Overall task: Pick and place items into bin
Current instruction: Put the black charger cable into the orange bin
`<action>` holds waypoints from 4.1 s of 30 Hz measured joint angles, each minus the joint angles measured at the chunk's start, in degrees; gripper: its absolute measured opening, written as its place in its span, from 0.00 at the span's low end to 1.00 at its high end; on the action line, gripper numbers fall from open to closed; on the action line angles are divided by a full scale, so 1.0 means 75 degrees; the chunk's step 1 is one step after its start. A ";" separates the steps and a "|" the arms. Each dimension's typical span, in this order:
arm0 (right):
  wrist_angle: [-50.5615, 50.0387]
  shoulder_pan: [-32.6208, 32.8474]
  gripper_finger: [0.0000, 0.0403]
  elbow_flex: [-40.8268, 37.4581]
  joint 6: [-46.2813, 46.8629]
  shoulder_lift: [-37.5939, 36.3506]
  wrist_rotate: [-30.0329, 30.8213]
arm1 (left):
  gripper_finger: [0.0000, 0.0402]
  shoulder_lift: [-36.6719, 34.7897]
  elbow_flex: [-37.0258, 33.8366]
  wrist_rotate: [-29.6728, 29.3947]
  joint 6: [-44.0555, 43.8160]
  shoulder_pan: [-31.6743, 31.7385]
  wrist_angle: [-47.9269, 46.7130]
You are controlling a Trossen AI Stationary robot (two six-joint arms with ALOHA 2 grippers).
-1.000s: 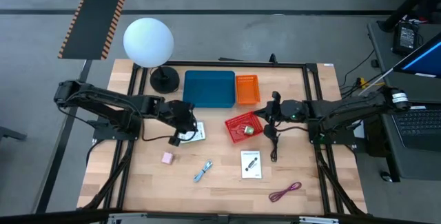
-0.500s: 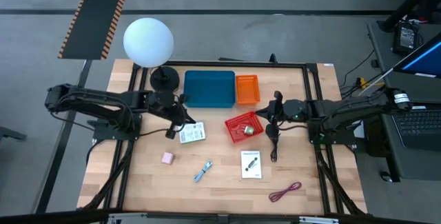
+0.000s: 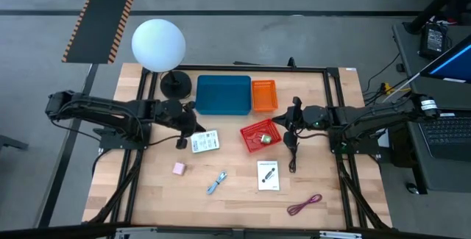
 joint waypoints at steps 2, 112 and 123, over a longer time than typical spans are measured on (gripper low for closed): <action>-0.0195 0.0000 0.00 0.0003 0.0295 0.0000 -0.0003 | 0.01 0.0044 0.0000 -0.0048 -0.0101 -0.0097 0.0021; -0.7835 0.4036 0.01 0.2795 1.0907 0.4614 0.0254 | 0.01 0.1598 -0.0137 0.0012 -0.0255 -0.1795 0.4374; -0.8648 0.4036 0.00 0.2804 1.0646 0.2883 0.2695 | 0.01 0.1598 -0.0137 0.0009 -0.0252 -0.1797 0.4369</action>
